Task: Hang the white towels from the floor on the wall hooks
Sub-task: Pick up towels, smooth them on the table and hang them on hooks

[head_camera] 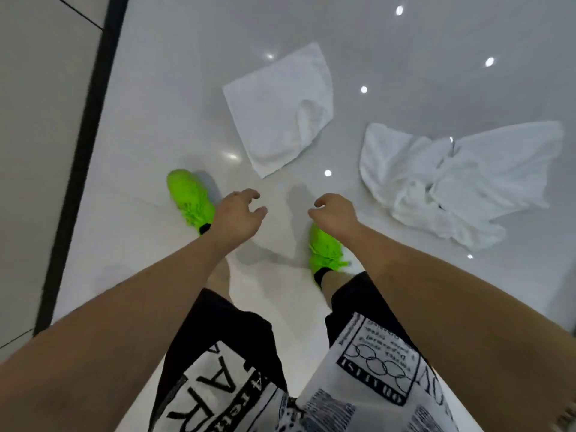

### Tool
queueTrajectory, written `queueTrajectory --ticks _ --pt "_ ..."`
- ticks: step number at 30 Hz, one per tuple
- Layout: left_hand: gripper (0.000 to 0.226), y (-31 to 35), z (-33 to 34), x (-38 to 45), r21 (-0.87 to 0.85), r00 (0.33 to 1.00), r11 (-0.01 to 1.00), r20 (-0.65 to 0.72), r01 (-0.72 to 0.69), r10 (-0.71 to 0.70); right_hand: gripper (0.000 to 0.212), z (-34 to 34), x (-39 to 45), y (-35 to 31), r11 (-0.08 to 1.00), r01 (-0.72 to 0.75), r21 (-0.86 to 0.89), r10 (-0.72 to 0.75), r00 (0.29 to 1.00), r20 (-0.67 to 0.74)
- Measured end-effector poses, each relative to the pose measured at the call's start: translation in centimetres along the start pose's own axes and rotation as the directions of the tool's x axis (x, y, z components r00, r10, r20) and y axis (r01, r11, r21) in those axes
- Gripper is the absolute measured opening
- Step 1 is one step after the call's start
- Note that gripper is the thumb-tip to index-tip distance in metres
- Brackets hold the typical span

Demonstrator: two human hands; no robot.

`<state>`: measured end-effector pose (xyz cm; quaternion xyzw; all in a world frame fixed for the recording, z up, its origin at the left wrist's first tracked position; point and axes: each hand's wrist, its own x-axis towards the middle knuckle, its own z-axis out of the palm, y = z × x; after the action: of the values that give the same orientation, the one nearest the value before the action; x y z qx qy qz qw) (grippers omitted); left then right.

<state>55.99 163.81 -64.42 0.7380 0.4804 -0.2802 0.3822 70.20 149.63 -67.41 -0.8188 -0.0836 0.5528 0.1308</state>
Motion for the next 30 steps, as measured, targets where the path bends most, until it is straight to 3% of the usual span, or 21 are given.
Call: queueTrajectory --ticks 5,10,14,17,22,30 --pt "0.041 -4.3 3.4 14.9 -0.054 0.998 0.997 0.047 0.05 -0.047 0.021 6.3 13.5 -0.4 0.968 -0.136 0.209 0.142 0.99 -0.014" --pt "0.04 -9.2 5.7 26.8 -0.04 0.995 0.995 0.056 0.087 -0.085 0.015 10.1 26.8 -0.4 0.854 -0.281 0.437 0.298 0.954 0.032" --pt "0.04 -12.4 7.2 32.9 -0.01 0.99 0.996 0.103 0.092 -0.091 0.017 11.4 35.0 -1.4 0.751 -0.238 0.617 0.349 0.935 -0.064" --pt "0.04 -13.4 7.5 35.0 0.041 0.987 0.996 0.134 0.079 -0.083 0.016 11.8 38.3 -1.8 0.743 -0.187 0.643 0.401 0.893 -0.204" --pt "0.039 -11.6 5.3 32.7 0.127 0.978 0.991 0.202 0.03 -0.055 0.014 11.3 33.6 -3.4 0.719 -0.17 0.674 0.414 0.884 -0.219" --pt "0.033 -0.5 -5.5 17.3 0.168 0.975 0.975 0.191 -0.148 0.115 0.019 3.7 12.6 -9.2 0.754 -0.074 0.653 0.327 0.904 -0.275"
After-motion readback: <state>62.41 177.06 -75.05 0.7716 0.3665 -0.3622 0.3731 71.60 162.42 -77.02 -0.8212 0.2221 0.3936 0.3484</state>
